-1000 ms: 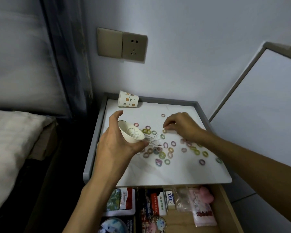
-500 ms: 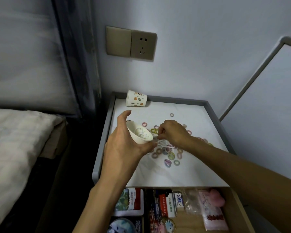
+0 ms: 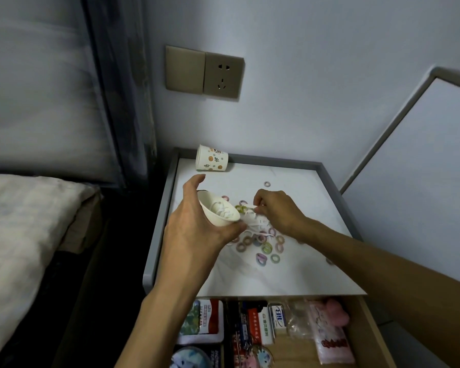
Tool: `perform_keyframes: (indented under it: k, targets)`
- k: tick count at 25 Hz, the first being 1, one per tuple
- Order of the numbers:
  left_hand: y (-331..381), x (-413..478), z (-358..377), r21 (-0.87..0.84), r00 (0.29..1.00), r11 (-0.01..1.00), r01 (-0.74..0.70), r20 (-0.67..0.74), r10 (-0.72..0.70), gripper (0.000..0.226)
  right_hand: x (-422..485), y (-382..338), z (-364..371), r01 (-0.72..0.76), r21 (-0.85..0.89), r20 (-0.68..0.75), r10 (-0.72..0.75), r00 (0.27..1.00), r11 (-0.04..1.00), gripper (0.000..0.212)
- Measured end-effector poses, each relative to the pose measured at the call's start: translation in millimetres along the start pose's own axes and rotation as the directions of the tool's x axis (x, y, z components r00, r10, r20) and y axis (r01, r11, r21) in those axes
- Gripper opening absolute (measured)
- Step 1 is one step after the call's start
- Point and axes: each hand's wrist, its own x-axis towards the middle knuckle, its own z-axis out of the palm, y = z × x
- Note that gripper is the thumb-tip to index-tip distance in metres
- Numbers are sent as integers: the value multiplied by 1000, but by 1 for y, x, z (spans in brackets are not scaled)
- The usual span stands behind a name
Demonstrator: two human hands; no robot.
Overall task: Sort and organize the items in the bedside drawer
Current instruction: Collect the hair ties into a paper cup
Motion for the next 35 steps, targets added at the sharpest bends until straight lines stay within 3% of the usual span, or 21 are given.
perform_keyframes:
  k: [2, 6, 8, 11, 14, 16, 18, 20, 23, 25, 27, 29, 33, 35]
  targets:
    - [0, 0, 0, -3, 1000, 1000, 1, -2, -1, 99, 1, 0, -8, 12, 44, -57, -10, 998, 999, 13]
    - [1, -3, 2, 3, 1000, 1000, 2, 2, -2, 100, -6, -8, -27, 7, 377, -153, 55, 987, 926, 8]
    - [2, -3, 4, -5, 1000, 1000, 22, 16, -22, 101, -14, -20, -46, 79, 457, -176, 3, 984, 886, 8]
    - [3, -3, 9, 13, 999, 999, 29, 31, -30, 102, -29, -44, -90, 217, 464, -69, -209, 976, 859, 14]
    - [5, -5, 16, 18, 998, 999, 33, 60, -34, 101, -44, -70, -115, 371, 300, 119, -421, 899, 879, 16]
    - [7, -6, 21, 35, 996, 999, 20, 84, -23, 100, -55, -83, -111, 466, 210, 190, -504, 843, 859, 18]
    - [9, -8, 24, 33, 996, 999, -6, 95, 2, 99, -61, -87, -104, 488, 256, 189, -538, 821, 834, 23]
    - [8, -8, 24, 21, 997, 1000, -10, 80, 9, 100, -60, -79, -99, 436, 395, 82, -504, 860, 808, 21]
    - [6, -4, 16, 28, 999, 1000, 13, 31, -14, 102, -46, -42, -71, 306, 477, -137, -274, 952, 824, 11]
    - [5, -2, 10, 14, 1000, 1000, -5, -3, 5, 101, -36, -16, -38, 191, 252, -60, -181, 982, 949, 18]
    - [4, -1, 6, -2, 1000, 1000, -21, -15, 20, 99, -28, -2, -10, 95, 20, 72, -96, 993, 995, 34]
    - [3, 0, 3, -5, 1000, 1000, -11, -16, 11, 100, -21, 0, 6, 38, -43, 78, -35, 996, 998, 39]
    - [0, 1, 1, -10, 999, 1000, -4, -31, 3, 99, -15, -8, 14, 5, -49, 36, -3, 999, 999, 16]
    - [0, 1, 3, -12, 1000, 1000, -9, -29, 9, 98, -15, -14, 16, -2, -135, 46, 8, 999, 991, 13]
